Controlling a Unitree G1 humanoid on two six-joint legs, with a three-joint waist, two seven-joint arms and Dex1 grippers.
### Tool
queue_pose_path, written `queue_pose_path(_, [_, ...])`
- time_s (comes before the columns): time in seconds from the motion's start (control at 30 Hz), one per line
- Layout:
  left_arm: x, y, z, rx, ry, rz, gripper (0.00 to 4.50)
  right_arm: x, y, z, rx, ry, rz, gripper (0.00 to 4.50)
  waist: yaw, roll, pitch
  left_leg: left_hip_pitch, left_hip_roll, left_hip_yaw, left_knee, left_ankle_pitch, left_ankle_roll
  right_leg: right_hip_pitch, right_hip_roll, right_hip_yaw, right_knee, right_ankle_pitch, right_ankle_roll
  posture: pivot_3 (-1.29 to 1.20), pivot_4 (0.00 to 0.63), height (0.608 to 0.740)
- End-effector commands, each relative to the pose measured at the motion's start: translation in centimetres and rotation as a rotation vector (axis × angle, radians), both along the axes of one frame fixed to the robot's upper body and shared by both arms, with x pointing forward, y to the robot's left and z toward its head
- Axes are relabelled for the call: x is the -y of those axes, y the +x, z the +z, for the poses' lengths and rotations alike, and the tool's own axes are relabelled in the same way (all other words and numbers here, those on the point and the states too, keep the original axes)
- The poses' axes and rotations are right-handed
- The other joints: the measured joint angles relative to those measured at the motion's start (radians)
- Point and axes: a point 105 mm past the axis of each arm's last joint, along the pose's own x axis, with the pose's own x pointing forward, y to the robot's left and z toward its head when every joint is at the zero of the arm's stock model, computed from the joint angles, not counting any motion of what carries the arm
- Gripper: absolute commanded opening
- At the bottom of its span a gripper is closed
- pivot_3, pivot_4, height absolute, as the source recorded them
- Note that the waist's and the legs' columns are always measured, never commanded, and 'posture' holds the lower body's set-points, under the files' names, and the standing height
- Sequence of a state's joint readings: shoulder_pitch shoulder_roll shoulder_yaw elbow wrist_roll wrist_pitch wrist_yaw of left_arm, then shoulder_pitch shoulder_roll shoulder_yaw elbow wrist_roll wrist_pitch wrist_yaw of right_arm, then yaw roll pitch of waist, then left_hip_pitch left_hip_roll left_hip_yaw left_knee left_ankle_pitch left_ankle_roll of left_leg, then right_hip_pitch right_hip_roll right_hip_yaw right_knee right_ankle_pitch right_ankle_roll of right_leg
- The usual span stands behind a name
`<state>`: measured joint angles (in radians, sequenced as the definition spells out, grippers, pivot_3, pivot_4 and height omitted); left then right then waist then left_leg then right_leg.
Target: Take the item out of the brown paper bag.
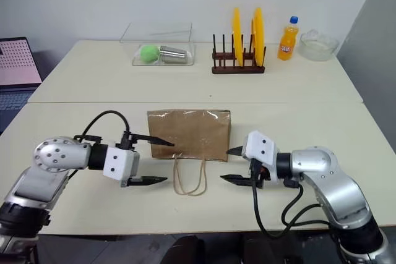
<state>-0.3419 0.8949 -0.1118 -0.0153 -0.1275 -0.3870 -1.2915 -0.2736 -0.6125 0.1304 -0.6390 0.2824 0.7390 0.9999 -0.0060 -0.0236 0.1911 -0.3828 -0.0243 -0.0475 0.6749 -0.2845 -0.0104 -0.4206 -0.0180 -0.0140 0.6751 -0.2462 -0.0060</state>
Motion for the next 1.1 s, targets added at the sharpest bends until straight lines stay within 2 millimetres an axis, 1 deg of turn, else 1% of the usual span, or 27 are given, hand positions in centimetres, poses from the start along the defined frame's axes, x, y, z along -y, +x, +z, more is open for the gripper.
queue_pose_path(0.03, [1.1,0.6,-0.5,0.045,0.061,-0.085,4.50,-0.1,-1.2,0.3,0.044,0.027,-0.029,3.25,0.004,0.000,0.000,0.000,0.000,-0.001,0.000,0.000,0.000,0.000,0.000,-0.001,0.000,0.000,0.000,0.00,0.150,0.740])
queue_pose_path(0.13, [1.4,0.7,-1.4,0.040,0.092,-0.118,4.50,-0.3,-1.6,0.1,0.039,0.029,-0.038,3.25,0.001,0.000,0.000,0.000,0.000,0.000,0.000,0.000,0.000,0.000,0.000,0.000,0.000,0.000,0.001,0.00,0.150,0.740])
queue_pose_path(0.27, [1.7,1.0,-2.8,0.044,0.129,-0.153,4.50,-0.2,-1.6,0.2,0.037,0.038,-0.060,3.25,-0.001,-0.001,0.000,0.000,0.000,0.000,0.001,0.000,0.000,0.000,0.001,-0.001,0.000,0.000,0.001,0.00,0.150,0.740])
queue_pose_path(0.37, [2.2,1.8,-3.3,0.060,0.132,-0.159,4.50,-0.2,-1.6,0.2,0.037,0.040,-0.070,3.25,0.003,-0.001,0.000,0.000,0.000,-0.001,0.001,0.000,0.000,0.001,0.001,-0.001,0.000,0.000,0.001,0.00,0.150,0.740])
queue_pose_path(0.53, [2.6,2.6,-4.2,0.069,0.158,-0.170,4.50,0.0,-1.7,0.1,0.031,0.034,-0.072,3.25,0.004,-0.001,-0.001,0.000,0.000,-0.001,0.001,0.000,0.000,0.001,0.001,0.000,0.000,0.000,0.002,0.00,0.150,0.740])
queue_pose_path(0.7, [2.7,2.5,-4.7,0.065,0.187,-0.199,4.50,0.2,-1.8,0.0,0.031,0.029,-0.073,3.25,0.004,-0.001,-0.001,0.001,0.000,-0.001,0.001,0.000,0.000,0.002,0.001,0.000,0.000,0.000,0.002,0.00,0.150,0.740])
queue_pose_path(0.8, [2.9,1.7,-5.4,0.028,0.193,-0.228,3.91,0.2,-1.7,0.1,0.033,0.035,-0.078,3.31,0.003,-0.001,-0.001,0.001,0.000,-0.001,0.002,0.000,0.000,0.002,0.001,0.000,0.000,0.000,0.002,0.00,0.150,0.740])
queue_pose_path(0.87, [3.0,1.0,-5.9,0.000,0.197,-0.248,3.34,0.2,-1.8,0.2,0.034,0.041,-0.079,3.31,0.003,-0.001,-0.002,0.001,0.000,-0.001,0.002,0.000,0.000,0.003,0.001,0.000,0.000,0.000,0.002,0.00,0.150,0.740])
queue_pose_path(1.0, [3.4,0.2,-6.0,-0.020,0.172,-0.262,2.04,0.3,-2.0,0.2,0.044,0.040,-0.065,3.31,0.003,-0.001,-0.002,0.001,0.000,-0.001,0.002,0.000,0.000,0.003,0.001,0.000,0.000,0.000,0.002,0.00,0.150,0.740])
queue_pose_path(1.07, [3.7,0.1,-5.7,-0.019,0.146,-0.264,1.31,0.4,-2.0,0.2,0.053,0.029,-0.060,3.31,0.003,-0.001,-0.002,0.001,0.000,-0.002,0.002,0.000,0.000,0.003,0.001,0.000,0.000,0.000,0.002,0.00,0.150,0.740])
queue_pose_path(1.1, [4.1,0.1,-5.3,-0.034,0.102,-0.245,1.04,0.4,-2.0,0.0,0.064,0.014,-0.057,3.31,0.003,-0.001,-0.002,0.001,0.000,-0.001,0.002,0.000,0.000,0.003,0.001,0.000,0.000,0.000,0.002,0.00,0.150,0.740])
